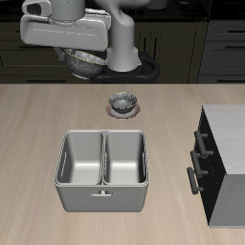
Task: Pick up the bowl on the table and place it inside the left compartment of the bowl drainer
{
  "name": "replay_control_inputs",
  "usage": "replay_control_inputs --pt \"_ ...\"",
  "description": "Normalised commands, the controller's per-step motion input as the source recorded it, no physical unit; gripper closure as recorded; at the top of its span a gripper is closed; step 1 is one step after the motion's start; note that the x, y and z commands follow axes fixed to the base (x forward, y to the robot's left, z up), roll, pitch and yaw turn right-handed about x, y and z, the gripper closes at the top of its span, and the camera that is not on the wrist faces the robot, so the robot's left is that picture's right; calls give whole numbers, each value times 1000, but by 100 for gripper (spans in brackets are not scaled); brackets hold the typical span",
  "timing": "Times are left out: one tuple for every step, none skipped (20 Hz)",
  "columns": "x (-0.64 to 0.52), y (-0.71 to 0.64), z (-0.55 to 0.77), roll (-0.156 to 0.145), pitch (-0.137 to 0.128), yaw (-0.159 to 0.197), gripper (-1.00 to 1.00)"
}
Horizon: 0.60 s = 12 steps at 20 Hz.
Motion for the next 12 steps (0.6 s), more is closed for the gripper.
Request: replay_control_inputs --pt "239 353 -92 85 29 0 100" --pt "192 203 -55 4 2 15 100" --pt "197 196 -42 13 9 2 100" --pt "118 92 -13 -29 3 -11 100" --pt "287 265 -149 56 43 -4 100" --pt "124 94 -54 -61 -7 29 100" --pt "192 163 -154 27 11 34 100" --pt "-11 39 -79 36 35 3 100" --pt "168 242 -45 25 10 11 100" --pt "28 33 0 19 -1 -19 100" --pt "217 318 6 -6 11 14 100" --pt "144 250 -5 34 -1 0 100"
